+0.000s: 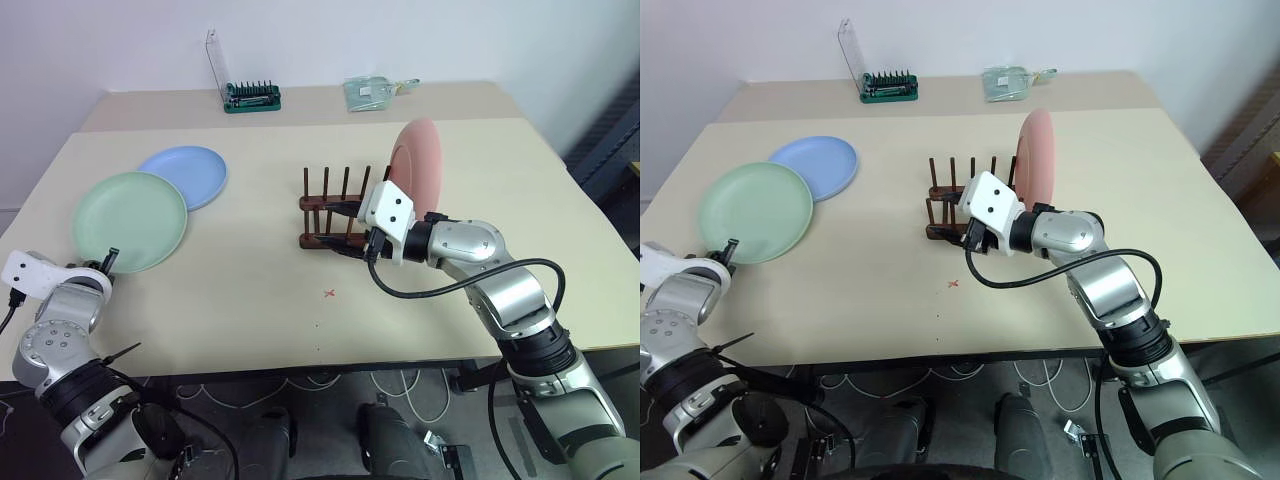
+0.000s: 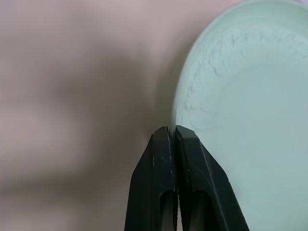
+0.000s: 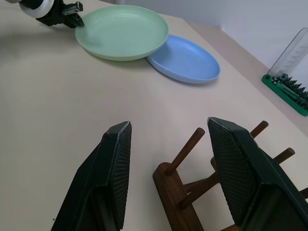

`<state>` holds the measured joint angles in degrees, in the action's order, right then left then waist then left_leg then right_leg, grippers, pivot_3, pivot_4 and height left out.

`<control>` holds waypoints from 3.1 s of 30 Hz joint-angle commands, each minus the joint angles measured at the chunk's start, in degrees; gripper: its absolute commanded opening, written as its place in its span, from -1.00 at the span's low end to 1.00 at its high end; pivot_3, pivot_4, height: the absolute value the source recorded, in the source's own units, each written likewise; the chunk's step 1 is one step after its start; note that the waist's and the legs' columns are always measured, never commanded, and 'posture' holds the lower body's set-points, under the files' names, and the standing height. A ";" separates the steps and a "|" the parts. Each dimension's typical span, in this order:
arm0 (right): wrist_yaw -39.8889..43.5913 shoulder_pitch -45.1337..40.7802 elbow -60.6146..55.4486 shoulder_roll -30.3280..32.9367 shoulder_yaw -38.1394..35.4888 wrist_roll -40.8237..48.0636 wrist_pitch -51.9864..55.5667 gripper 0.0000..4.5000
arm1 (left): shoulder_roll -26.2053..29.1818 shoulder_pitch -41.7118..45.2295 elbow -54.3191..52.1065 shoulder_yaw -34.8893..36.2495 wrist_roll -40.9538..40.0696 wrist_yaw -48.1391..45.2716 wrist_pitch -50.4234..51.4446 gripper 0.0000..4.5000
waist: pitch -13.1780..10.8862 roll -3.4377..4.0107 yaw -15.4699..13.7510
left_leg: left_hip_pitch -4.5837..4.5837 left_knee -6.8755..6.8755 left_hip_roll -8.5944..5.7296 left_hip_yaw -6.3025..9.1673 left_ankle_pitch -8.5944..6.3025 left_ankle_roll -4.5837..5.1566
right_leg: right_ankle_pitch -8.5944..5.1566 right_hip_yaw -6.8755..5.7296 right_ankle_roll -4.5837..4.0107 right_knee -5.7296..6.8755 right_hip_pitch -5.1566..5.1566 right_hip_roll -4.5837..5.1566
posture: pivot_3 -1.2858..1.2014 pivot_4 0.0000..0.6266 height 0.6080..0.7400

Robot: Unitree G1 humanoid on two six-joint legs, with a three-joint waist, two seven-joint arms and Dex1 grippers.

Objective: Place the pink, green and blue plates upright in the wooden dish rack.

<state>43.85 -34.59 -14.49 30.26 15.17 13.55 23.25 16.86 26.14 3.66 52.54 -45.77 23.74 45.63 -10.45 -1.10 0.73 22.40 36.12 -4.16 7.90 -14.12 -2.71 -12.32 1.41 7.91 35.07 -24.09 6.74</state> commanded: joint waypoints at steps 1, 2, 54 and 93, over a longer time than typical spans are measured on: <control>0.09 -1.11 -2.33 -0.68 -1.60 -0.47 -1.80 0.12 | 1.82 1.55 -4.27 -1.03 -1.36 -5.03 -6.27 -0.98 | -0.01 -0.04 -0.01 | 0.00 0.00 0.00 0.00 0.00 0.00 | 0.00 0.00 0.00 0.00 0.00 0.00 | 0.03 -0.52 1.00; 0.04 -1.54 -2.24 -0.77 -1.40 -0.93 -2.31 0.12 | 2.44 2.01 -5.22 -2.14 -1.20 -6.53 -7.16 -0.98 | -0.02 -0.06 -0.01 | 0.01 0.00 0.00 0.00 0.00 -0.01 | 0.00 0.00 0.00 0.00 0.00 0.00 | 0.03 -0.52 1.00; -25.84 -17.76 26.13 -8.52 5.99 -47.20 -34.59 -0.98 | -3.68 27.63 -17.42 -23.68 4.95 -6.31 -0.81 0.55 | -0.13 -0.23 0.49 | 0.09 -0.10 0.02 -0.05 0.34 -0.56 | 0.03 0.07 -0.05 0.01 -0.21 -0.07 | 0.03 -0.52 1.00; -30.64 -1.56 -7.03 -18.43 -26.60 32.21 23.79 -0.98 | 16.43 -15.23 -32.21 -47.44 11.75 -59.26 -12.70 0.75 | -0.22 0.07 0.41 | 0.04 -0.24 0.12 -0.07 0.14 -0.20 | 0.07 0.06 -0.29 0.10 -0.29 -0.11 | 0.03 -0.52 1.00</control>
<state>13.56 -34.13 -20.92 11.78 -10.65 45.10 48.24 33.41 11.20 -26.01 4.92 -33.50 -35.81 33.18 -10.67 -1.03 1.13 22.43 35.88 -4.04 7.83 -13.98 -2.91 -12.25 1.47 7.62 35.17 -24.38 6.63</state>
